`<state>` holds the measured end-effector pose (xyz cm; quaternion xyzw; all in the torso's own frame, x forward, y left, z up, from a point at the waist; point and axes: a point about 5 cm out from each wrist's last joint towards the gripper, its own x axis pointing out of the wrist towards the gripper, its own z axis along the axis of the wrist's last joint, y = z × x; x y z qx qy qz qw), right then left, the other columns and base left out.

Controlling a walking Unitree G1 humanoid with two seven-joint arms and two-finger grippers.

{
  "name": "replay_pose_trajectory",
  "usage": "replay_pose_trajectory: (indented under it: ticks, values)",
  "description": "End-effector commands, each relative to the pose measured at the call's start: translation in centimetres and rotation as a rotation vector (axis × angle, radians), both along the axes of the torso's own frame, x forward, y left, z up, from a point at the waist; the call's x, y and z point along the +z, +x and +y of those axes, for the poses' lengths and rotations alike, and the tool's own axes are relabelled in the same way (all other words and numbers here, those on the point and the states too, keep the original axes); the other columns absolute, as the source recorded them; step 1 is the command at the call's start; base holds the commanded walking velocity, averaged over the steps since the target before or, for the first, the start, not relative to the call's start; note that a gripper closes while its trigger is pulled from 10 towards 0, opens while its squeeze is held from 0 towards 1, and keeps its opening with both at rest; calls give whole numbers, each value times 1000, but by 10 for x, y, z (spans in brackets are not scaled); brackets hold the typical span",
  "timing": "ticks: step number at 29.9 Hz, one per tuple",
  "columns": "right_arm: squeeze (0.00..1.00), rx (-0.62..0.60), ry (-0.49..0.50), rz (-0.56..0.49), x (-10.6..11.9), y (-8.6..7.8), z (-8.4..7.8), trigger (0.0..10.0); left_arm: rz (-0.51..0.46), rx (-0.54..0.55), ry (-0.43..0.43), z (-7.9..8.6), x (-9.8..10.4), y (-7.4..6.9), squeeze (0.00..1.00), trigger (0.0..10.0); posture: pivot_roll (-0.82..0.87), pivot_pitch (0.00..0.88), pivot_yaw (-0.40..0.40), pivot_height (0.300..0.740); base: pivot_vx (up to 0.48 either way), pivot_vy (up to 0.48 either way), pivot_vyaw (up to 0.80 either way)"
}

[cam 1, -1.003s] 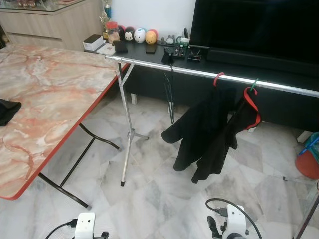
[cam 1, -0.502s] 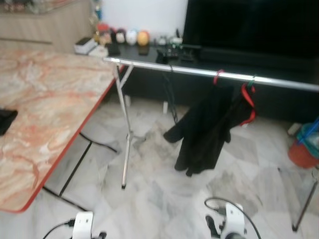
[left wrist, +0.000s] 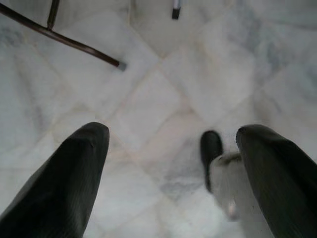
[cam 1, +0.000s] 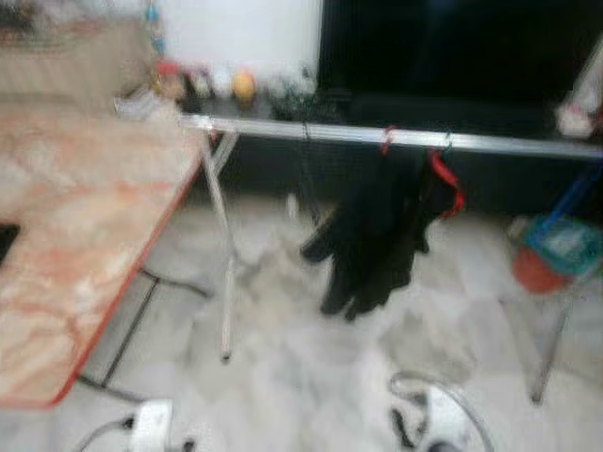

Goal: Hang hanger

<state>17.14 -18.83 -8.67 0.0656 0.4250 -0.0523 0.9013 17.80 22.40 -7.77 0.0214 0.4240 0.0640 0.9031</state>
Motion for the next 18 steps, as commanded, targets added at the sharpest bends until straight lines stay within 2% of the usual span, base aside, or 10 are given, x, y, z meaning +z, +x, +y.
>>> replay_pose_trajectory:
  ticks: [1, 12, 18]
  values:
    - [0, -11, -20, -18, 3, 4, -7, 10000, 12, -4, -19, -5, -3, -3, 0, 10000, -39, 0, -10, 740, 0, 0, 0]
    - [0, 7, -10, -24, 3, 5, -5, 10000, 6, -16, -17, -9, -2, 0, 0, 10000, -43, 0, -8, 740, 0, 0, 0]
    - [0, 10, -8, -27, 3, 5, -4, 10000, -3, -23, -12, -10, -1, 2, 0, 10000, -41, 0, -8, 740, 259, 0, 0]
